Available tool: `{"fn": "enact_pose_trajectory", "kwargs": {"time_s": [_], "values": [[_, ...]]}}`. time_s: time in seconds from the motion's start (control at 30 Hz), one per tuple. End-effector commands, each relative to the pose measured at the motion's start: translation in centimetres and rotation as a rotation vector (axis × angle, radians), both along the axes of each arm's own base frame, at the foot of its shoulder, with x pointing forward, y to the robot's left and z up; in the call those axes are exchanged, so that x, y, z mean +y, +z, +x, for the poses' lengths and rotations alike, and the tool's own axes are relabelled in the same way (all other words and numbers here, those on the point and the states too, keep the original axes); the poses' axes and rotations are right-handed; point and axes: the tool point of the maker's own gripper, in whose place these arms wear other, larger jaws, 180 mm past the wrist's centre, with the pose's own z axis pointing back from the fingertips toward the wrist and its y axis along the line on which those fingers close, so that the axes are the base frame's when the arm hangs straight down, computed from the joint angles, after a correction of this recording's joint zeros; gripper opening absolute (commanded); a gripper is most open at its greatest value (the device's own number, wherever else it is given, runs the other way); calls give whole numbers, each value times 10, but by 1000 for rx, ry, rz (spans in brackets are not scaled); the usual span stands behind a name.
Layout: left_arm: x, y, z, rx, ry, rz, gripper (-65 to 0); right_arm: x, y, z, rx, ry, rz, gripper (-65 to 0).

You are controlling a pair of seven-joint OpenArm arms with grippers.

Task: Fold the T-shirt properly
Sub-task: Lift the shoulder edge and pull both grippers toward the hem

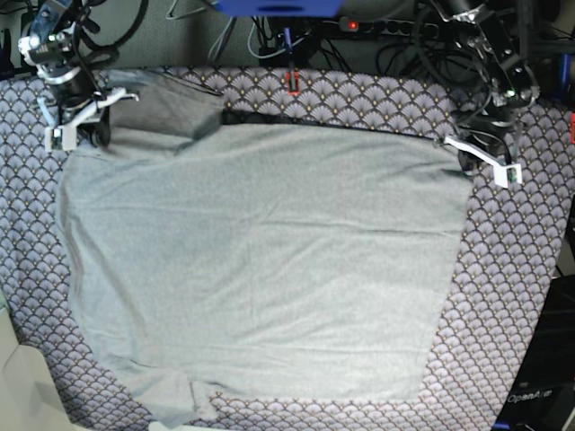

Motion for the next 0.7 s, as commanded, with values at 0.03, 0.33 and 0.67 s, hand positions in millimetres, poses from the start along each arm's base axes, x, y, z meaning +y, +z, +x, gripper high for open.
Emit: {"fn": "enact_pose_trajectory", "kwargs": {"time_s": [0.03,0.33,0.67], "values": [[6,28,18,-89,-3,38,-650,-6,19,14,-71,11,-23,-650],[1,57,42,-179,0,51,-650,-19,37,46,-94,31,-74,-650],[-2,81,82,-193,-15,36,-650,-37,75,95,-162,43,-143,-650]]}}
